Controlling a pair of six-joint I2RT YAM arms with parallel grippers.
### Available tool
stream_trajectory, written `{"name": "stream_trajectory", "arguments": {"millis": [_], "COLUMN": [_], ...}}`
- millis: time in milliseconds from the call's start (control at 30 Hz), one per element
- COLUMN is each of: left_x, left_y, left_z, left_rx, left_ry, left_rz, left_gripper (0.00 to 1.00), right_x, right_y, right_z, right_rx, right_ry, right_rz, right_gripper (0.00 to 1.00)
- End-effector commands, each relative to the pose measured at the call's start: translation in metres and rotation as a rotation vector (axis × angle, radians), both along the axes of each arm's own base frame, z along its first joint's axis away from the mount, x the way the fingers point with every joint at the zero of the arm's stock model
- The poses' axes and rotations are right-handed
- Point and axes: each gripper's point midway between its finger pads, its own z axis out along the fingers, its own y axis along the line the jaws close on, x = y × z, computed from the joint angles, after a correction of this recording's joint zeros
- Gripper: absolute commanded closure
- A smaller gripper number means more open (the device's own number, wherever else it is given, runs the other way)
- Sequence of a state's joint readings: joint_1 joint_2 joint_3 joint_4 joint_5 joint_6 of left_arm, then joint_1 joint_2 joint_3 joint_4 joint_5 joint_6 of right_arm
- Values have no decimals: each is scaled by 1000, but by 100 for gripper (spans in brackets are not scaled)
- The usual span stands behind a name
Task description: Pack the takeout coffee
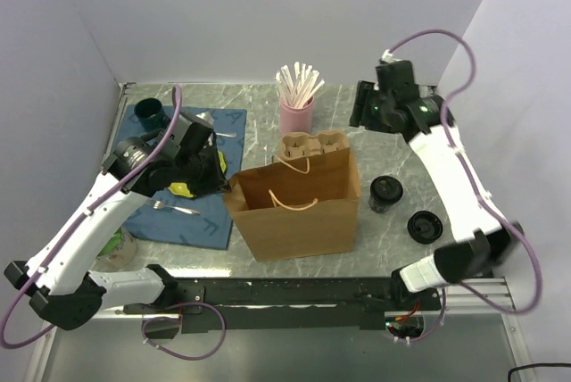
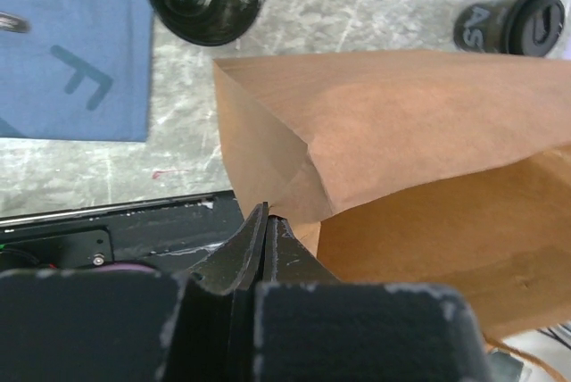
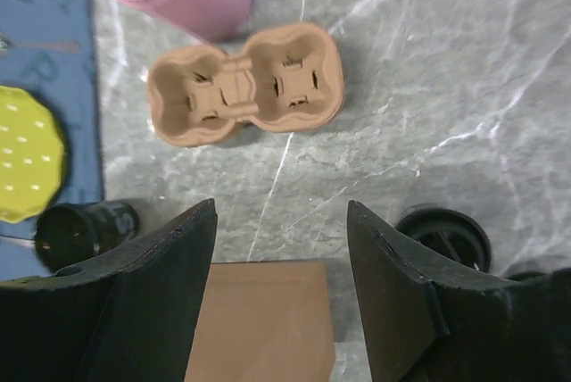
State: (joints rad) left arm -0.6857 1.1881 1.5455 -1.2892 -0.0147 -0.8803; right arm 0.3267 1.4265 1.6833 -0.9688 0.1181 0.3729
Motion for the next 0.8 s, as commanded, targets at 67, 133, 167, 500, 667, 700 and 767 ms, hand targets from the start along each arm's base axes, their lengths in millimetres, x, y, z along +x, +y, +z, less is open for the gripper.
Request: {"name": "stream_trajectory", "arguments": {"millis": [67, 133, 167, 500, 667, 700, 767], "left_x": [-12, -12, -10, -3, -6, -6, -5], "left_y": [33, 37, 39, 35, 41, 44, 45], "left_z": [-7, -5, -4, -3, -6, -5, 5], "left_rx": [55, 54, 54, 63, 84, 89, 80], "left_ry": [20, 4, 1, -38, -27, -32, -53], "left_rz": [81, 78, 82, 0, 18, 25, 33], "left_gripper": [99, 99, 99, 98, 99, 99, 99], "right_x": [36, 45, 50, 86, 92, 95, 97], "right_y": [21, 26, 29, 66, 88, 95, 99], "right_z": [-53, -66, -79, -134, -154, -155, -163], "right_rx": [9, 13, 6, -49, -35, -19, -13], "right_ry": [109, 127, 157, 225, 236, 226, 236], "right_rz": [50, 51, 54, 113, 151, 160, 167], "right_gripper": [32, 30, 30, 26, 26, 26, 26]}}
